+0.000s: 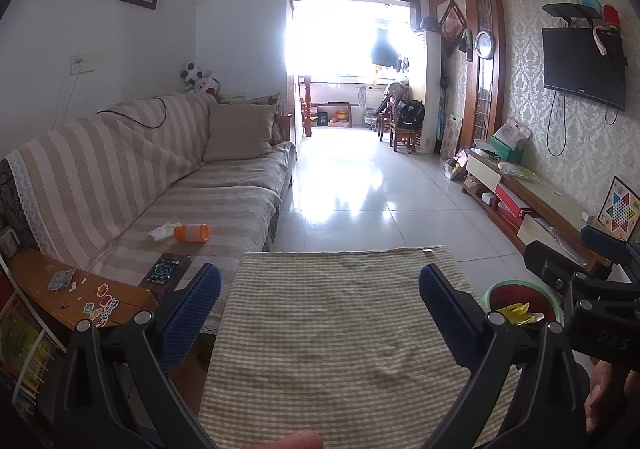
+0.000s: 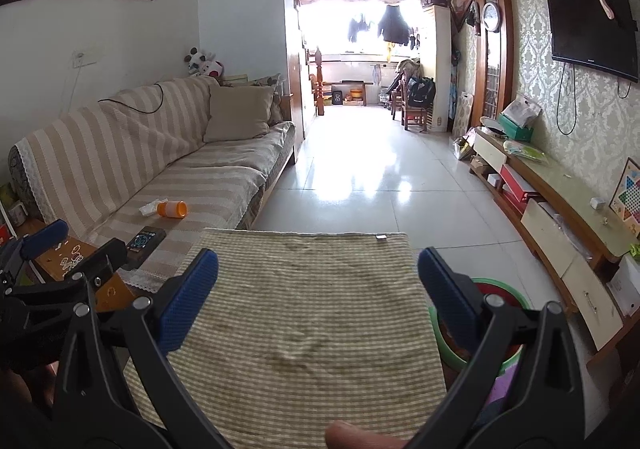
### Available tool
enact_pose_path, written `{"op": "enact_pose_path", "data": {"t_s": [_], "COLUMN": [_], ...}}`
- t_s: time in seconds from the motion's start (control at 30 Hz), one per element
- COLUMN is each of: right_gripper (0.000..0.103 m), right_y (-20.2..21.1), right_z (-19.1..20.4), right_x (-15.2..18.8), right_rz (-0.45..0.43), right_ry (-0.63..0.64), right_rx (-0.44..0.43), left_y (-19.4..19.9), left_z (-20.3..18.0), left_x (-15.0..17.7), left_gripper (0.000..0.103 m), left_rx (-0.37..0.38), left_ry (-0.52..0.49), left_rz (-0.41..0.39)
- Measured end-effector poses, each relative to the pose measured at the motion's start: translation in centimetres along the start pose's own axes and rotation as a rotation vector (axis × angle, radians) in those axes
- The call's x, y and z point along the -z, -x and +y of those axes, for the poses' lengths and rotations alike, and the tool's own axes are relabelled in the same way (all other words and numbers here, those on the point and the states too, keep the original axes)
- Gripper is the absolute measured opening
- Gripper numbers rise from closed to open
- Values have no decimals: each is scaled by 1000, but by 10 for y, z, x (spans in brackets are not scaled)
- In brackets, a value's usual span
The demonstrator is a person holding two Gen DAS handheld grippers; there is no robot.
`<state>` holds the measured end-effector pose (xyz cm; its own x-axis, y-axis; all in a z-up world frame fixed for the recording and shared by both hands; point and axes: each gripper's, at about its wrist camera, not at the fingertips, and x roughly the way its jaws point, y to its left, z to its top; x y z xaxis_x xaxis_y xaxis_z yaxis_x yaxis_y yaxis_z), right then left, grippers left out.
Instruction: Collect trash
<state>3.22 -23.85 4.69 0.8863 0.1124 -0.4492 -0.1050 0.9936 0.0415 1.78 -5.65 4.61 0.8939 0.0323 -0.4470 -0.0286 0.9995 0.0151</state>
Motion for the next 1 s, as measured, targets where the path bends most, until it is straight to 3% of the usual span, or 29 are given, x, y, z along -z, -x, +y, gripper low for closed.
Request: {"op": "enact_pose_path", "data": {"t_s": [1.0], "right_gripper": [98], "right_y": [4], "right_z": [-11], "right_x": [5], "right_rz": [5], "right_ry": [-20], "right_rx": [4], "left_y": [5], "left_z": [-12], "left_x": [-1], "left_gripper": [95], "left_rx": [12], "left_ry": [-9], "left_rz": [2]}}
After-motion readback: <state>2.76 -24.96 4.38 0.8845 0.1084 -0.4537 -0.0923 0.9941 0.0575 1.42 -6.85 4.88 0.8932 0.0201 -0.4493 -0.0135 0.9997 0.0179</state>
